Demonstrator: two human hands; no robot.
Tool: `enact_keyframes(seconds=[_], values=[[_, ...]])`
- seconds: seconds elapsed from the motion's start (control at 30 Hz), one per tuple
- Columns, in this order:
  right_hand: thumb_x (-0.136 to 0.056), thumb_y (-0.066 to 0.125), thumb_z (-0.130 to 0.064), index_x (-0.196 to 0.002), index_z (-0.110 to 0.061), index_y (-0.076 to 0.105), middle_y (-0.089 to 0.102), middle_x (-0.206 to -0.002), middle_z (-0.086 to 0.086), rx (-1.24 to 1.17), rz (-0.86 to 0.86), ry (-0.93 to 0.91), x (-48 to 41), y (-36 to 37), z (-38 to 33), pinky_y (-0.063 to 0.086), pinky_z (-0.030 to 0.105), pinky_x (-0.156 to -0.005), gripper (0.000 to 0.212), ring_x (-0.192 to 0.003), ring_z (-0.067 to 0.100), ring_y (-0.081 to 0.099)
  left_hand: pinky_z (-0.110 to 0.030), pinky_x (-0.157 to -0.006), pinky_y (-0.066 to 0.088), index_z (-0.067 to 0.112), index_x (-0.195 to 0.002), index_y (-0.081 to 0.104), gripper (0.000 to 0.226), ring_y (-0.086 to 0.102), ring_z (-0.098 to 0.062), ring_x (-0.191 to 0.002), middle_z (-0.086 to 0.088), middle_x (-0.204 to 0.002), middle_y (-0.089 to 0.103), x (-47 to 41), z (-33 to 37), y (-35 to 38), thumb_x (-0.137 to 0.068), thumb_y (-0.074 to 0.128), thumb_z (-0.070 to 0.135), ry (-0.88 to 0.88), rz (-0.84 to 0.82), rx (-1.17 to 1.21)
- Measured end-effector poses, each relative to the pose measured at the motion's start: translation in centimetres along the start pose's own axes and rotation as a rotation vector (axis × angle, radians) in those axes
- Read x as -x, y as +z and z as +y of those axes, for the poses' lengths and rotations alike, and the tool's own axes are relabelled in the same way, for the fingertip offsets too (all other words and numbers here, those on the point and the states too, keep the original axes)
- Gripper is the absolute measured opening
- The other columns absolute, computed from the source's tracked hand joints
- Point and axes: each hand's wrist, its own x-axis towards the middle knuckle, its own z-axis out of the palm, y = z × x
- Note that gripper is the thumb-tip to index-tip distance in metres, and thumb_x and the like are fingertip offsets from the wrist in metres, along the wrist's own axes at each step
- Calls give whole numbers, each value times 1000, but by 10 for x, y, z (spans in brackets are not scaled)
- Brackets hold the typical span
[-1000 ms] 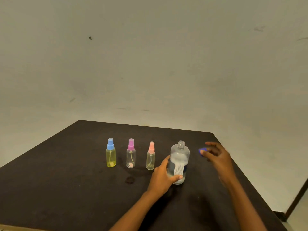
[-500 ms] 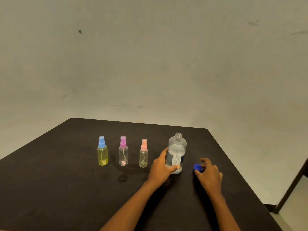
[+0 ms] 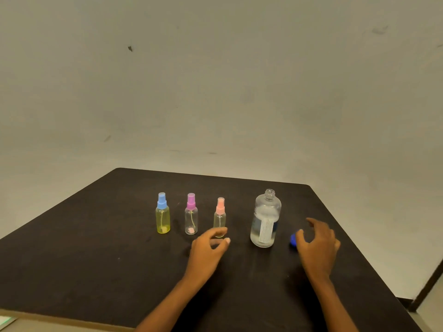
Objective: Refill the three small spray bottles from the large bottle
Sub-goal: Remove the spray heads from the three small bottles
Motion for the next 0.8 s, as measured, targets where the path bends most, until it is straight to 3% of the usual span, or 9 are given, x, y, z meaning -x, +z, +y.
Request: enact_keyframes(seconds=[0.1,0.17,0.23,0.3,0.37,0.43,0.5,0.67,0.8], values=[[-77,58,-2,-90,-2,63,62,-85,11,-140,187,-149,13,-2,-34,36,30,-74,14,-79,23,56,-10,-79,51,15,-113,65,26,63,6,-86,10,-99,67,2,-8,-28,-87,62,8,-10,125,37],[-77,50,-7,-80,-5,61,57,-75,3,-312,147,-194,27,4,-64,38,19,-64,12,-68,12,51,-10,-78,50,14,-113,64,27,62,3,-88,7,-103,66,2,-15,-36,-88,61,7,-22,161,48],[-81,53,-5,-80,-8,62,57,-73,-1,-441,2,-178,41,19,-92,41,15,-60,10,-64,10,52,-3,-73,46,13,-113,64,27,61,2,-91,5,-106,66,0,-20,-37,-88,60,5,-23,167,55],[-83,58,-1,-97,-13,62,60,-84,1,-490,-208,-75,51,43,-112,45,17,-65,19,-74,15,58,0,-73,45,12,-113,64,26,60,3,-92,3,-108,66,-2,-23,-35,-89,57,5,-18,175,64],[-85,62,-9,-124,-15,50,57,-106,1,-477,-406,71,56,66,-123,48,24,-78,42,-93,16,57,0,-74,43,13,-113,64,25,58,5,-91,4,-107,65,-4,-24,-33,-92,53,6,0,198,62],[-83,65,-19,-141,-14,31,51,-124,3,-428,-518,171,57,85,-129,45,31,-91,67,-112,18,50,1,-76,42,16,-114,63,26,56,7,-91,8,-105,64,-6,-24,-31,-94,50,7,17,237,59],[-83,66,-25,-144,-16,24,48,-129,5,-363,-564,216,59,96,-131,40,32,-91,75,-120,20,44,-4,-82,44,19,-114,63,27,56,9,-95,11,-106,63,-5,-25,-30,-94,49,8,33,267,68],[-82,67,-25,-122,-20,52,53,-108,4,-300,-455,186,67,97,-133,39,22,-72,44,-84,7,48,-13,-91,46,27,-114,59,26,57,4,-105,13,-111,64,-3,-29,-35,-93,53,12,34,254,199],[-75,68,-10,-99,-25,60,57,-90,-7,-451,-475,24,76,85,-132,39,17,-68,30,-87,10,50,-28,-103,43,19,-128,54,34,54,-6,-119,4,-126,61,-6,-30,-39,-95,49,21,-36,187,421]])
